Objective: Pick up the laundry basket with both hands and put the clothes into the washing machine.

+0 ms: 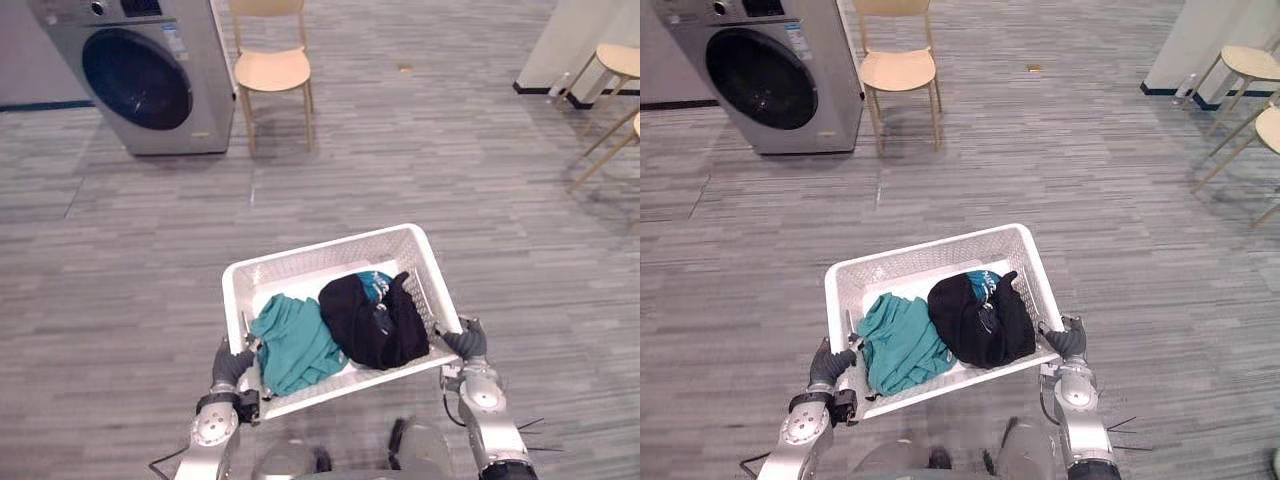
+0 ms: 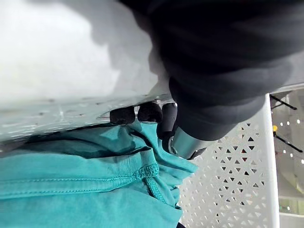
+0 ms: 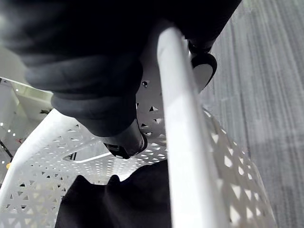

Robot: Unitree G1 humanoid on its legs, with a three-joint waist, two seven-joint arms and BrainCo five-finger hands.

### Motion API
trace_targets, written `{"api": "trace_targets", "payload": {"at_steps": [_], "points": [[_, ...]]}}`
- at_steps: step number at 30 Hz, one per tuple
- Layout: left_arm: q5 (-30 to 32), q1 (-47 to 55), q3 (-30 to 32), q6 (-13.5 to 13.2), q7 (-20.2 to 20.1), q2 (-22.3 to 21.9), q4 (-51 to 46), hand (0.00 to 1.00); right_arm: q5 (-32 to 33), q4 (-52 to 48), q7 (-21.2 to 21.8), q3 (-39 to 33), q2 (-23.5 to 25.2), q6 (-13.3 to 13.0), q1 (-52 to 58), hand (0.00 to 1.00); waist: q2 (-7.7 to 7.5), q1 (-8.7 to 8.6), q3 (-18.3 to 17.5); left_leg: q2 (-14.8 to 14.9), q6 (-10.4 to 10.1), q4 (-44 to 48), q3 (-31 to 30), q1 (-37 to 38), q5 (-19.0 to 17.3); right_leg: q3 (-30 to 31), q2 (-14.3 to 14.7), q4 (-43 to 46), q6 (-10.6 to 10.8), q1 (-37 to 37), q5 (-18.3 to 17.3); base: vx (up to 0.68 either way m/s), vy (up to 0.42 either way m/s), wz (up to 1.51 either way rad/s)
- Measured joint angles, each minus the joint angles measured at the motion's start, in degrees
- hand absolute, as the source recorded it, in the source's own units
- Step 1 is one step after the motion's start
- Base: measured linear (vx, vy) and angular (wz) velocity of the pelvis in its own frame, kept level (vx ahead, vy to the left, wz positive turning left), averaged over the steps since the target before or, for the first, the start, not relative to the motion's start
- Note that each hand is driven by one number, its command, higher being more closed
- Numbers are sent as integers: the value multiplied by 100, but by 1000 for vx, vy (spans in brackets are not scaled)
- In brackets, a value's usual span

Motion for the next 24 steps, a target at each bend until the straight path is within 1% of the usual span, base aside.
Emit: {"api": "trace_targets", "payload": {"at_steps": [1,2,3,4,5,6,7,8,9,10,11,12,13,14,15,16,17,18,19,20,21,22,23,24], "points": [[3,-58,-15,0,-4,9,23,100,1,-1,-1,-24,-3,1,3,100,6,-49,9,8,-38,-100,-51,132,-6,-43,101,-783,22,-63,239,773,-19,51],[18,-160,-63,-1,-14,11,105,100,3,-42,-10,-72,-2,1,63,100,-45,-112,-9,-52,-117,-292,-105,420,-47,-21,214,-2189,157,-150,806,831,-69,60],[38,-218,-117,-6,-13,21,214,100,-2,-153,-17,-84,-38,1,169,100,-120,-172,-40,-152,-377,-436,-247,753,-191,25,224,-2911,148,-315,1241,860,-89,59],[74,-204,-135,-5,-12,30,250,100,-8,-172,-17,-77,-48,0,219,100,-153,-191,-60,-184,-492,-459,-315,967,-256,47,225,-3073,46,-346,1347,803,-124,61],[143,-120,-177,-6,-16,-15,289,100,-14,-173,-19,-61,-49,10,366,100,-153,-245,-139,-155,-691,-376,-481,1306,-373,313,321,-2974,-448,-354,1896,857,-137,45],[237,-105,-172,4,-15,-242,396,100,-13,-172,-21,-84,-139,52,510,100,202,-229,-347,190,-743,148,-541,1252,-373,408,506,-2310,-691,-522,2387,875,-144,37],[237,-103,-172,4,-14,-282,399,100,-8,-171,-20,-101,-172,62,520,100,291,-216,-382,311,-815,517,-540,1136,-330,383,526,-2080,-712,-560,2431,859,-151,10],[236,-131,-160,4,-6,-371,429,100,4,-178,-10,-169,-204,67,456,100,590,-210,-378,658,-1032,1751,-486,687,49,253,711,-1563,-769,-553,1987,653,-141,-7],[235,-133,-107,4,-6,-416,446,100,23,-193,-10,-160,-215,75,413,100,630,-184,-383,809,-1055,2606,-418,290,729,273,789,-1401,-777,-476,1724,811,-176,-32],[231,-119,-26,23,-2,-466,488,100,44,-205,-12,-117,-174,101,386,100,644,-107,-379,1048,-1177,3649,-355,-169,2019,370,923,-1462,-787,-150,1482,804,-142,-34],[228,-131,-73,22,-5,-463,489,100,111,-282,-39,-174,-161,103,454,100,707,-62,-335,1459,-1122,4921,-257,-662,1747,352,1094,-1742,-785,433,1343,795,-118,-30],[227,-139,-87,6,-3,-464,475,100,148,-360,-66,-182,-159,102,502,100,671,-51,-255,1622,-928,5464,-148,-926,1452,379,1171,-1956,-780,865,1290,737,-69,-19],[220,-123,-70,-54,-3,-441,431,100,167,-448,-68,-173,-137,102,501,100,554,15,-175,1711,-747,5783,10,-1250,1148,532,1192,-2306,-737,1422,1221,792,-20,-38],[167,-65,-68,-108,-4,-416,375,100,170,-637,-71,-172,-120,92,511,100,455,106,-141,1700,-692,5696,196,-1680,815,732,1171,-2816,-670,2007,1183,762,15,-44],[163,-40,-67,-139,-4,-421,330,100,170,-700,-71,-172,-127,78,496,100,444,120,-135,1697,-691,5518,264,-1932,684,783,1160,-3026,-646,2225,1170,612,60,-36],[163,-12,-63,-186,-4,-428,266,100,170,-750,-74,-174,-138,62,472,100,404,120,-109,1677,-689,5151,306,-2255,555,829,1138,-3227,-610,2421,1132,460,128,-29],[168,0,-40,-207,-6,-449,158,100,199,-749,-80,-174,-155,50,407,100,387,152,-86,1510,-654,4154,368,-2773,469,939,990,-3404,-394,2671,985,558,209,-25],[169,-1,-18,-205,-11,-469,156,100,215,-735,-88,-173,-155,50,395,100,358,160,-66,1389,-673,3630,383,-2921,482,978,881,-3447,-292,2772,898,546,233,-24],[169,16,4,-194,-14,-516,155,100,218,-693,-90,-172,-162,50,393,100,333,160,-50,1205,-835,2703,390,-3035,597,1007,732,-3511,-133,2930,781,657,335,-18],[176,100,16,-191,-14,-587,128,100,217,-601,-95,-166,-182,49,397,100,379,161,-73,1079,-1220,1250,399,-3024,959,1055,619,-3660,89,3190,631,564,292,-33],[181,177,20,-167,-12,-642,104,100,217,-474,-105,-151,-173,52,408,100,426,261,-96,1047,-945,978,518,-2920,1750,1146,551,-3790,263,3479,499,595,306,-29],[182,178,31,-143,-10,-607,94,100,218,-375,-124,-134,-128,53,387,100,311,276,-138,892,-662,1103,575,-2889,1589,1183,379,-3845,278,3603,453,540,266,-8],[186,184,55,-76,-11,-558,-1,100,216,-359,-141,-73,-106,58,392,100,188,257,-194,772,-484,1430,575,-3029,1296,1140,229,-3875,313,3675,463,820,419,25],[198,171,69,-64,-12,-547,-65,100,217,-350,-132,-29,-128,52,384,100,177,279,-193,773,-265,2084,563,-3234,778,1106,130,-3636,580,3675,469,802,417,27]]}}
